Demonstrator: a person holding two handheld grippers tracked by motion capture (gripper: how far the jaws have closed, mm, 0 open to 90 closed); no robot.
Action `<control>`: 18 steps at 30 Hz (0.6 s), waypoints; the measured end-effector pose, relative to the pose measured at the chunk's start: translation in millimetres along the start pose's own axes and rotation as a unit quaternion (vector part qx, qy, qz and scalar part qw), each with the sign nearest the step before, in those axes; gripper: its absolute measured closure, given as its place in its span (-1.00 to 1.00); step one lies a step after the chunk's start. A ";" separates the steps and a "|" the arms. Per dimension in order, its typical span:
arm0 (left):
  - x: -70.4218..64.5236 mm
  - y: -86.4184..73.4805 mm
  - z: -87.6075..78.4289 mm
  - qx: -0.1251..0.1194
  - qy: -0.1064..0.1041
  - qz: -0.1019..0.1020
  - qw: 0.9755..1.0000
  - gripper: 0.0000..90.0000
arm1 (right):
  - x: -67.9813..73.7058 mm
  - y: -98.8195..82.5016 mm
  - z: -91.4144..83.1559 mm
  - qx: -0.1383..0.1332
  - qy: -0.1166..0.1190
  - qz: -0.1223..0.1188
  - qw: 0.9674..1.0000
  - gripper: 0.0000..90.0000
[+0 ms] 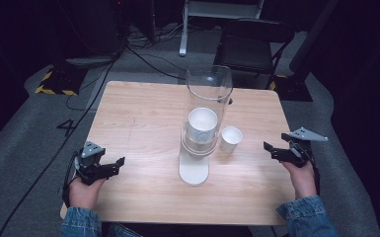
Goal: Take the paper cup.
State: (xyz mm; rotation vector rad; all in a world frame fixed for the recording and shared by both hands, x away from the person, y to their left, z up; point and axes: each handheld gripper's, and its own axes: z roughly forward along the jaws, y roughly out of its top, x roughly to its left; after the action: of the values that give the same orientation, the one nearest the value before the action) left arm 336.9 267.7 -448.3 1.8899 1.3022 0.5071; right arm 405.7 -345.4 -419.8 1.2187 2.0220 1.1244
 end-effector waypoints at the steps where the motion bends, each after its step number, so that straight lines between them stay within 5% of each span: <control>1: 0.0 0.0 0.0 0.000 0.000 0.000 1.000 -0.58 | 0.0 0.0 0.0 0.000 0.000 0.000 1.000 -0.66; 10: 4.7 -0.3 -0.2 0.000 0.009 -0.008 1.000 -0.58 | -28.7 -15.7 -0.5 0.012 -0.020 0.039 0.999 -0.66; 18: 5.5 -0.5 -0.8 -0.001 0.007 -0.011 1.000 -0.58 | -31.5 -20.1 3.5 0.013 -0.026 0.040 0.999 -0.66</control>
State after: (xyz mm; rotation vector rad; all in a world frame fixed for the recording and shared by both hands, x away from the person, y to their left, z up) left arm 338.2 273.1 -448.8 1.8724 1.3301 0.5108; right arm 413.6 -377.1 -438.3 1.3385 1.9721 1.0949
